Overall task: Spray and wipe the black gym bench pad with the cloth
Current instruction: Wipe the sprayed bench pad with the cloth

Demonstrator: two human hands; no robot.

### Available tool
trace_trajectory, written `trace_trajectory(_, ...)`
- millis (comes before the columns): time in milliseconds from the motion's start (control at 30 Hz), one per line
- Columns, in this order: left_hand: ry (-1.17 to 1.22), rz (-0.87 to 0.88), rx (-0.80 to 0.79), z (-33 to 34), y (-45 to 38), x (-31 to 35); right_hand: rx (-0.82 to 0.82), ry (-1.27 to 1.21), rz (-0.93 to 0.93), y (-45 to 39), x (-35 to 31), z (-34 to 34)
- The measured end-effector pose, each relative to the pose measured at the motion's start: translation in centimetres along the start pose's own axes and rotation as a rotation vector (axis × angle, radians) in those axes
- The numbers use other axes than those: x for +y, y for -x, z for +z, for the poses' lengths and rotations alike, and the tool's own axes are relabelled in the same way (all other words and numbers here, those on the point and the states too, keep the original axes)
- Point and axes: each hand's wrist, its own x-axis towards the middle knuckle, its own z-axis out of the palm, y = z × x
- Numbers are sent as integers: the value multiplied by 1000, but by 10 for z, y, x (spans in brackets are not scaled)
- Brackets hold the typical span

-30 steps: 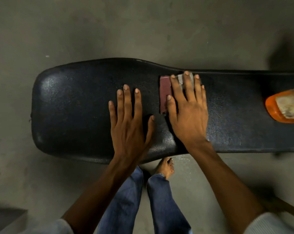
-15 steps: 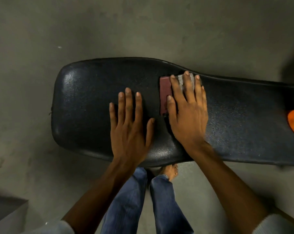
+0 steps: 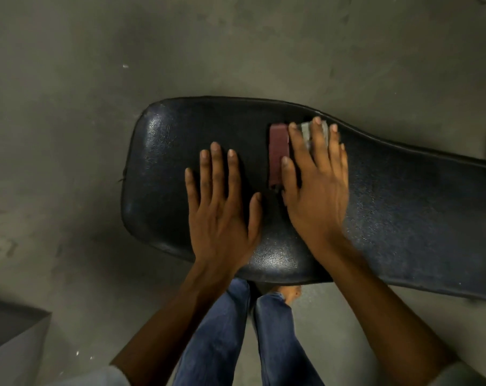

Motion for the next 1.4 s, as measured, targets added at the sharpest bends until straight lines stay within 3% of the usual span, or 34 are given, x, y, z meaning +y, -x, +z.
trace_trajectory(200,94,-79,123,-11,-4,-24,-24,-5,-145,-37,-50,17)
trace_trajectory(367,6,-76,69,-14,-3,-53,-84,20,-321,-9,-51,21)
trace_trajectory(500,94,-89,103,-14,-2,-48,-53,29,-219,-12,-50,19)
trace_trajectory(633,134,-167,159,-18,-1,-72,1,15,-97,-37,-93,29)
trace_trajectory(733,129,-140,158,-19,0,-88,-18,-18,-192,-48,-122,40)
trace_trajectory(867,366,-134,208,-25,7,-90,-91,-38,-379,-36,-128,45)
trace_trajectory(1000,245,-131,182,-20,15,-90,-170,-11,-515,-22,-104,38)
trace_trajectory(1100,243,-122,189,-16,15,-90,-141,-16,-478,-25,-103,36)
trace_trajectory(1233,462,-175,213,-20,15,-91,-100,-15,-400,-30,-131,44)
trace_trajectory(1400,712,-232,301,-29,12,-90,-186,-71,-582,-7,-140,47)
